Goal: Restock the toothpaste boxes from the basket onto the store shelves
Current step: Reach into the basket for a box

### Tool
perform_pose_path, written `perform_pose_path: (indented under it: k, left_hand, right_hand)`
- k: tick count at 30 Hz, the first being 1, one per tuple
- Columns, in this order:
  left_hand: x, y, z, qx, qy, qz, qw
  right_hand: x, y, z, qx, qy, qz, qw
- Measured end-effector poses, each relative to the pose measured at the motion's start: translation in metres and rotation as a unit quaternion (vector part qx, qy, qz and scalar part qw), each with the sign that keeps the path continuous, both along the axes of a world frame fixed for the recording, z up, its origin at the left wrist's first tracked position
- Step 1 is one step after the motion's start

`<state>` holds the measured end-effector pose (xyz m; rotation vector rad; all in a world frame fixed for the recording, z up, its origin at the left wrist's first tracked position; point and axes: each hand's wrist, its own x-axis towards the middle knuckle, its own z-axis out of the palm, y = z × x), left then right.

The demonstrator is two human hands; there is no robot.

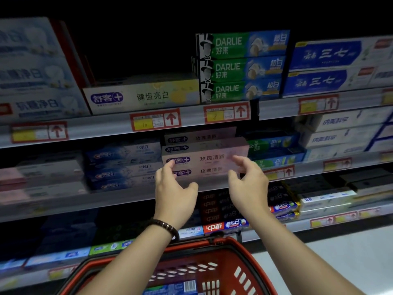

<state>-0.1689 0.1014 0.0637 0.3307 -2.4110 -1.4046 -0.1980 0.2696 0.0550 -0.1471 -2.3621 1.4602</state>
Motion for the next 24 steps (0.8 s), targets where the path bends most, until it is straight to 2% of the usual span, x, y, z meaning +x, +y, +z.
perform_pose_path:
  k: [6, 15, 24]
  left_hand:
    - [-0.013, -0.005, 0.000, -0.055, -0.041, -0.022, 0.997]
    - [-0.029, -0.003, 0.005, -0.065, -0.068, -0.037, 0.995]
    - [-0.042, -0.002, 0.015, -0.061, -0.094, -0.033, 0.993]
  right_hand:
    - [-0.002, -0.010, 0.006, 0.035, -0.021, 0.024, 0.999]
    - [-0.017, -0.005, 0.012, 0.023, -0.070, 0.079, 0.994]
    - [-0.035, -0.005, 0.013, -0.077, -0.100, 0.105, 0.986]
